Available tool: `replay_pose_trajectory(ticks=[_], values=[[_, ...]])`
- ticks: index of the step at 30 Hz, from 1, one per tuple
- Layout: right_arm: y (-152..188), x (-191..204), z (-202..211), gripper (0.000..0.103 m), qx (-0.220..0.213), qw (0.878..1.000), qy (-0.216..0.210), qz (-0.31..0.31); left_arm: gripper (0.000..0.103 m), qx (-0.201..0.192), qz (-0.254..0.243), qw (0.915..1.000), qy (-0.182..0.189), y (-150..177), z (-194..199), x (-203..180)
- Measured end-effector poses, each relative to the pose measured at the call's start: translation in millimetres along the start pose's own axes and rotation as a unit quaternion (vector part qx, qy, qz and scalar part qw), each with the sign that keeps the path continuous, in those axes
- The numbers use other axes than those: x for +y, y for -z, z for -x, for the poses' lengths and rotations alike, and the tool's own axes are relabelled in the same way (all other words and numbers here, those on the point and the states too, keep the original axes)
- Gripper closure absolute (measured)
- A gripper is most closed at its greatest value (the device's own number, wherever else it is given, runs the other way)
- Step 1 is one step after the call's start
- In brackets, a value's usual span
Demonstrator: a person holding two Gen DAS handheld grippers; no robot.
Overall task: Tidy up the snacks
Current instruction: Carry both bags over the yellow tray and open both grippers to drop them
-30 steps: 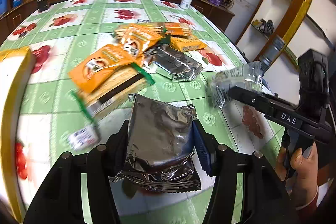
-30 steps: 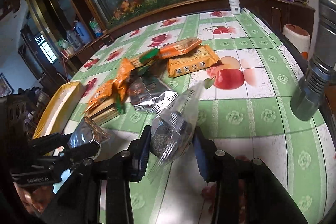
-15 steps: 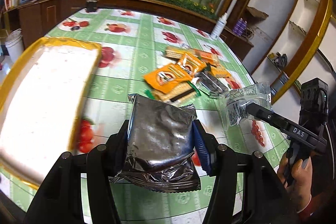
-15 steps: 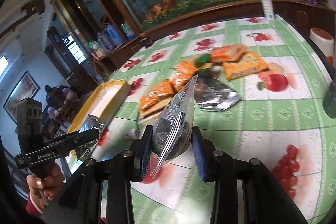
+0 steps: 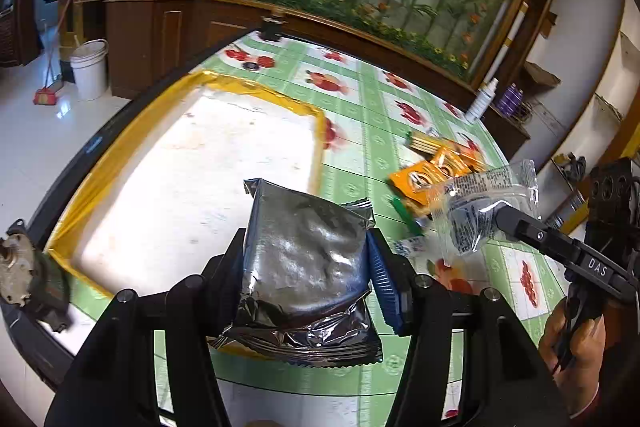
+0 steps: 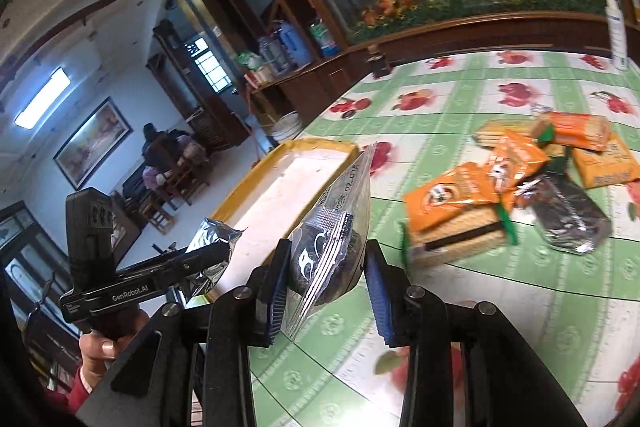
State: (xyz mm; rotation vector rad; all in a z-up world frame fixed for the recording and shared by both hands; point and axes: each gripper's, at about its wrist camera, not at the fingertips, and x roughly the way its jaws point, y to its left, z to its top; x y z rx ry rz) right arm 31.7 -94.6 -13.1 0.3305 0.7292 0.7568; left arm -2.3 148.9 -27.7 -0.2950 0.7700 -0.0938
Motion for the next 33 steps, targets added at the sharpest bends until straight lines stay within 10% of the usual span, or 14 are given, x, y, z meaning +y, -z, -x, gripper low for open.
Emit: replay_pose_trajectory(ticks=[33], values=[[-29.5,60.4,-214.2,0.066,0.127,0.988,-0.081,0.021,0.047,0.030,0.033,0.9939,-0.100,-12.3,-45.3,78.6]])
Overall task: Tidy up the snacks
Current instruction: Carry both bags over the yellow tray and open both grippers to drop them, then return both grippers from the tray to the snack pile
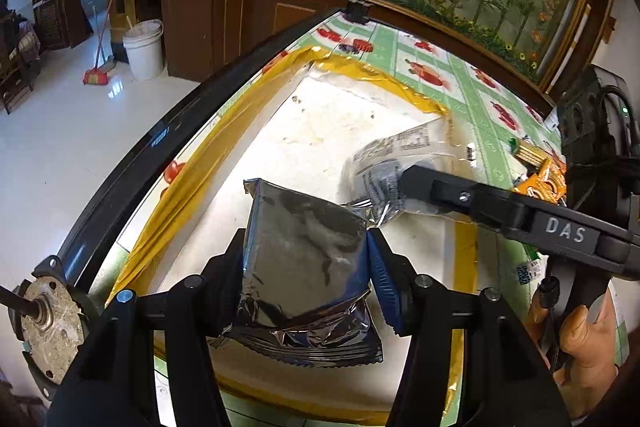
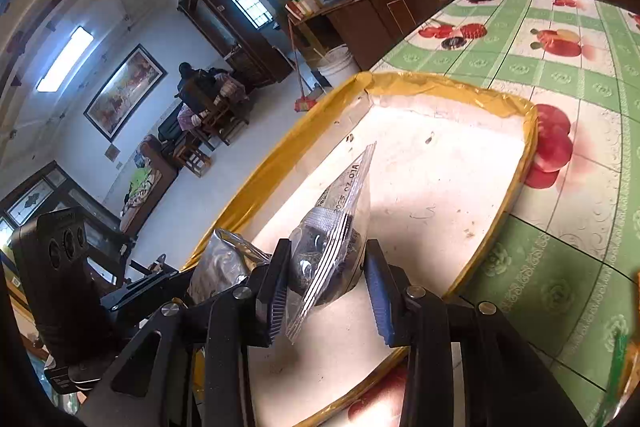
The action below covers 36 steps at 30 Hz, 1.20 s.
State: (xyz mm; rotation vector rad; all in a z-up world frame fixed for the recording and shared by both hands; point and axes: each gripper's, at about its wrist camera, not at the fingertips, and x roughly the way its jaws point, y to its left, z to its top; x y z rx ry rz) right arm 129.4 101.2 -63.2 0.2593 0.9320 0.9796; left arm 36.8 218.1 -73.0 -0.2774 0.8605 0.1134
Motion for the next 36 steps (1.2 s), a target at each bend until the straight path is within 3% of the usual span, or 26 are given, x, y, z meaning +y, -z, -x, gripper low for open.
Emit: replay_pose_trajectory(ticks=[5,11,14,16,22,26,29,34,36], values=[[-2.6,-3.9,7.1,0.058,-0.010,1.000,0.000,-0.003,0.043,-0.007,0.028,0.9996,0.004,-1.1,7.0,9.2],[1.2,-20.1,35.4,0.037,-0.045,0.998,-0.020,-0.044,0.043,-0.034,0.044,0.9983,0.015,-2.3,27.7,2.6],[6.6,-22.8,55.5,0.029,-0.078,0.995,-0.042,-0.055,0.043,-0.042,0.056,0.9971,0.030,0.0,37.1,-8.3],[9.4,-21.4,68.9,0.019,-0.103,0.992,-0.036,-0.062,0.043,-0.051,0.079,0.9944,0.048,5.2,43.0,-17.4],[19.7,-10.1,121.7,0.011,-0.206,0.974,-0.005,-0.091,0.043,-0.083,0.165,0.9804,0.069,38.8,50.2,-51.5],[35.1,1.6,166.6,0.008,-0.311,0.943,0.035,-0.116,0.043,-0.104,0.177,0.9740,0.097,54.6,56.1,-73.5],[49.4,8.5,202.8,0.005,-0.399,0.902,0.094,-0.137,0.043,-0.109,0.168,0.9725,0.119,55.8,67.3,-83.4],[65.1,-2.1,245.2,0.003,-0.459,0.851,0.144,-0.212,0.043,-0.126,0.220,0.9551,0.153,62.1,82.2,-79.9],[75.7,-11.2,252.4,0.003,-0.472,0.832,0.149,-0.249,0.042,-0.116,0.218,0.9534,0.172,67.2,81.4,-88.5]])
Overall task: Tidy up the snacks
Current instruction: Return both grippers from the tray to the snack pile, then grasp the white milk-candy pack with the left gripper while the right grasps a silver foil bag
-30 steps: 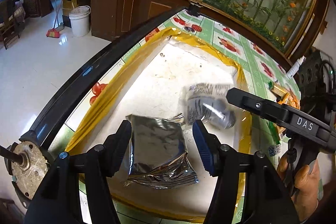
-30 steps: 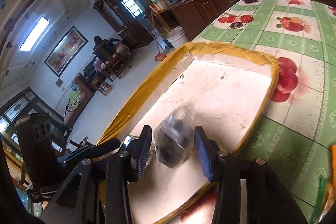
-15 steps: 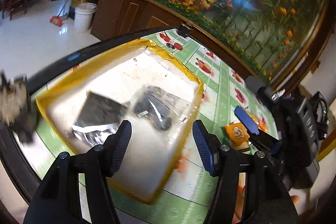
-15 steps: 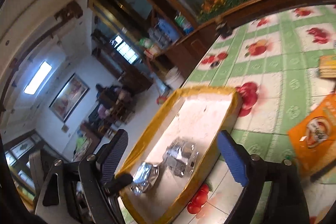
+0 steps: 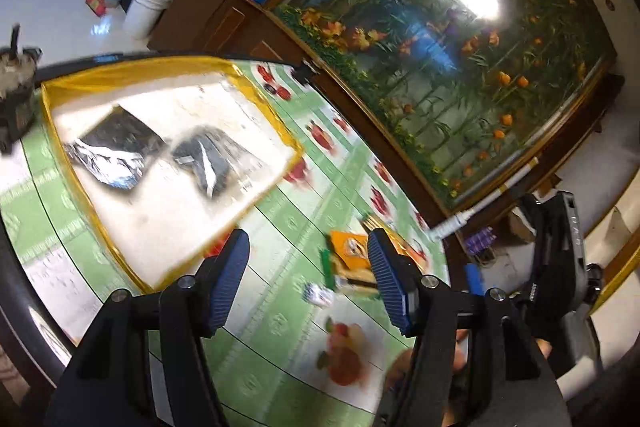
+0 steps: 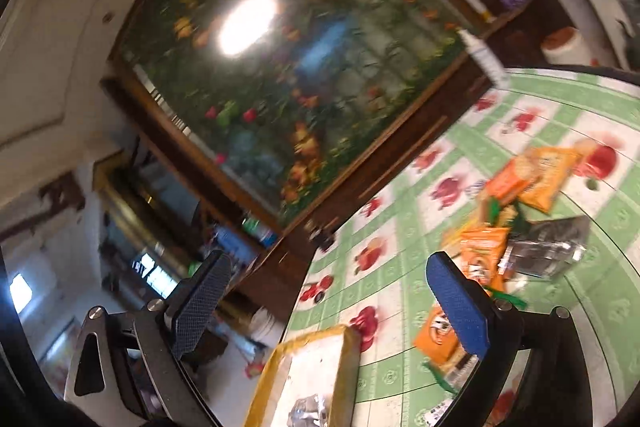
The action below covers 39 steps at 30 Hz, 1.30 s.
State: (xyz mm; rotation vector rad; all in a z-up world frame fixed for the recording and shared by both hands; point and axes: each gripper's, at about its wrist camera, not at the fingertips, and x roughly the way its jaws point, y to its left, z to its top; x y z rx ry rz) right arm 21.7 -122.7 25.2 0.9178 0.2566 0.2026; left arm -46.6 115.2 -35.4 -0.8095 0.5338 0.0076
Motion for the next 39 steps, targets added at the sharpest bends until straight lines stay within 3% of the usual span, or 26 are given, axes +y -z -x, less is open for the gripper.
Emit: replay_pose_trajectory(ticks=[2,6,7,8,10,13,17,20,22,24,27,28,34,38,39], values=[[0.7,-11.0,3.5,0.003,-0.008,0.999,0.011,-0.038,0.042,0.013,-0.019,0.9997,0.005,3.9,-4.1,-8.0],[-7.1,-28.3,8.6,0.003,0.004,0.998,-0.005,-0.068,0.042,0.022,-0.008,0.9996,0.017,7.9,-4.8,-10.2],[-9.9,-32.2,9.7,0.003,0.006,0.997,-0.036,-0.073,0.042,0.020,-0.017,0.9995,0.017,8.5,-4.3,-12.8],[-10.3,-34.9,12.7,0.003,0.009,0.996,-0.051,-0.069,0.042,0.016,-0.031,0.9993,0.014,9.8,-3.0,-14.9],[-18.8,-34.6,13.3,0.003,0.033,0.998,-0.032,-0.038,0.042,0.014,-0.050,0.9986,0.004,8.1,-2.4,-14.8],[-38.5,-38.0,17.4,0.003,0.074,0.996,-0.047,0.008,0.042,0.009,-0.066,0.9975,-0.026,0.9,-5.8,-7.1],[-71.0,-62.2,31.9,0.003,0.119,0.989,-0.080,0.022,0.042,0.041,-0.071,0.9959,-0.038,-5.3,-22.0,3.7],[-99.7,-75.9,36.3,0.003,0.155,0.980,-0.118,0.051,0.042,0.072,-0.111,0.9901,-0.047,-2.9,-36.5,-3.8],[-110.8,-66.2,39.4,0.003,0.183,0.970,-0.106,0.123,0.042,0.107,-0.158,0.9806,-0.046,0.0,-49.1,-15.1],[-109.7,-51.7,41.2,0.003,0.209,0.948,-0.062,0.232,0.040,0.129,-0.212,0.9678,-0.043,5.1,-60.9,-28.6],[-90.5,-50.0,40.3,0.004,0.237,0.914,-0.019,0.328,0.039,0.152,-0.307,0.9380,-0.054,17.6,-77.5,-47.9],[-83.5,-55.5,36.7,0.006,0.246,0.909,-0.013,0.335,0.039,0.155,-0.336,0.9277,-0.052,22.8,-82.5,-54.1],[-46.2,-99.2,-0.6,0.008,0.297,0.898,0.014,0.324,0.039,0.206,-0.410,0.8877,-0.034,41.4,-107.7,-63.3],[-32.8,-114.0,-24.7,0.009,0.312,0.883,0.044,0.348,0.040,0.218,-0.452,0.8640,-0.035,48.7,-118.5,-66.0],[-31.6,-116.5,-29.2,0.009,0.317,0.881,0.046,0.348,0.040,0.216,-0.458,0.8618,-0.035,49.0,-119.8,-66.8]])
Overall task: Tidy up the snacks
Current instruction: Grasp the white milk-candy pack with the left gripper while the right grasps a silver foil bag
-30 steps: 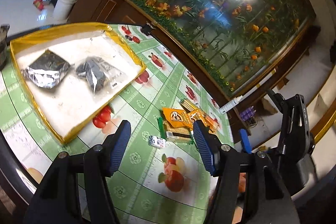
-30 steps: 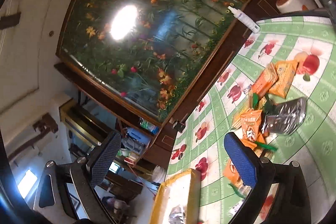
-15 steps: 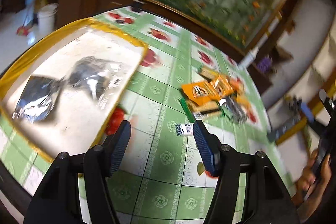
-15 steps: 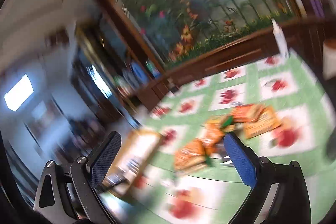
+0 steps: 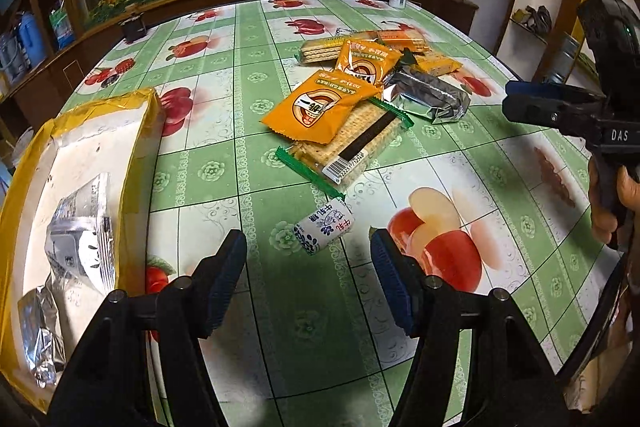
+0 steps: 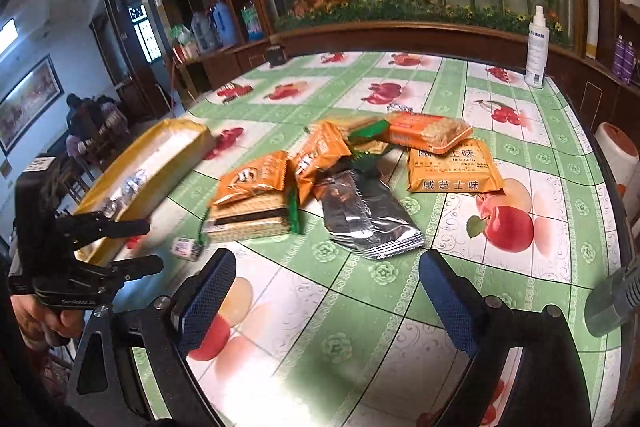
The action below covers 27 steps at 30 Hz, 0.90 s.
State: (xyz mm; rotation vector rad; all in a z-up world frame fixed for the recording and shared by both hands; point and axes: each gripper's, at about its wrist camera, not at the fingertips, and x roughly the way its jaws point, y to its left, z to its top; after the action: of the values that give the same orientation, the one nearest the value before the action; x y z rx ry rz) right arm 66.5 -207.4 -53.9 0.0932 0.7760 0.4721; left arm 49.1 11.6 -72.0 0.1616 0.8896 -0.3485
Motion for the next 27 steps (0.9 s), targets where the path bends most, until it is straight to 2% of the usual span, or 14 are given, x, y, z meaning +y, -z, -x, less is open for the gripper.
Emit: replay_pose_trajectory(ticks=[2,10,11,14,18,25,27], values=[[-1.3,-5.2,-7.2,0.009,0.001,1.000,0.001,-0.006,0.040,0.002,-0.010,0.9999,0.008,-4.0,-4.5,-2.3],[-15.3,-20.2,-21.5,0.008,0.004,0.999,0.007,-0.039,0.040,0.019,-0.045,0.9988,-0.005,-15.5,-24.1,-9.0],[-17.0,-20.3,-24.6,0.008,0.007,0.999,0.012,-0.039,0.042,0.021,-0.047,0.9987,-0.005,-15.6,-26.2,-9.1],[-20.1,-17.5,-33.5,0.009,0.012,0.999,0.015,-0.029,0.055,0.036,-0.057,0.9977,0.004,-13.7,-33.3,-11.4],[-23.9,-7.6,-45.2,0.013,0.021,0.999,0.029,0.001,0.070,0.035,-0.059,0.9973,0.024,-13.4,-32.3,-14.0],[-32.6,-4.8,-70.4,0.029,0.046,0.997,0.044,0.032,0.071,0.030,-0.056,0.9973,0.039,-9.7,-29.4,-14.1],[-33.6,-5.7,-78.1,0.031,0.056,0.997,0.049,0.036,0.072,0.027,-0.056,0.9972,0.043,-7.8,-28.0,-14.2]])
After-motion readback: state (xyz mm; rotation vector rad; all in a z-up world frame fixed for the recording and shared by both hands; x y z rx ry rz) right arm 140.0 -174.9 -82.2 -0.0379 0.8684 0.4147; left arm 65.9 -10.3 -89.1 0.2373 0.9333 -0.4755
